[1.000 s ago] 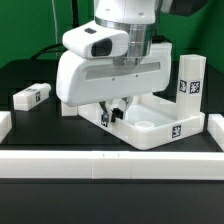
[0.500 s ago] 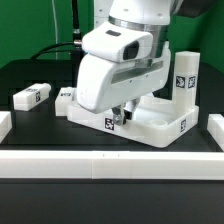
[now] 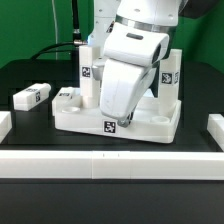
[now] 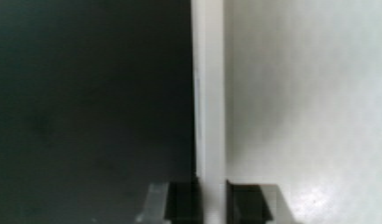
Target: Assemble desk
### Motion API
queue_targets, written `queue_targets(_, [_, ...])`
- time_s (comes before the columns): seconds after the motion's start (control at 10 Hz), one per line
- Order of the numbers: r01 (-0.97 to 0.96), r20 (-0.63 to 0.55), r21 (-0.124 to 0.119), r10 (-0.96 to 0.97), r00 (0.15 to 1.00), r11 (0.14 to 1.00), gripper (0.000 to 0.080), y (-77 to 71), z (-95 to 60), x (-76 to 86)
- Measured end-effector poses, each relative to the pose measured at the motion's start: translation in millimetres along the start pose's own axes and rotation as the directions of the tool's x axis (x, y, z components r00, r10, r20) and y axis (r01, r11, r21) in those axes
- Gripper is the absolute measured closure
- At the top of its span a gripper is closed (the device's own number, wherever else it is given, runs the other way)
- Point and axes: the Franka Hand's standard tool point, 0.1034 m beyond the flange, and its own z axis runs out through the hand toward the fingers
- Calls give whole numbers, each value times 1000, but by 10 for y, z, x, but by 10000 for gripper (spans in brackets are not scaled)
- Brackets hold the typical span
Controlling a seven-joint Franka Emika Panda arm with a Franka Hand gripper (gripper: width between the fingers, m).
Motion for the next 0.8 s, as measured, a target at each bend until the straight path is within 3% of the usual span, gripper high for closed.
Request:
queue_targets(0.2, [166,18,-22,-165,986,986,737,13,-15,175])
queue_targets(0.4, [291,35,-38,-290,957,956,737,120,-70,362])
queue_targets(0.5, [292,38,-30,-290,956,956,737,195,-117,451])
queue_targets(0.8, [289,38,-35,-287,957,957,737,219,-103,449])
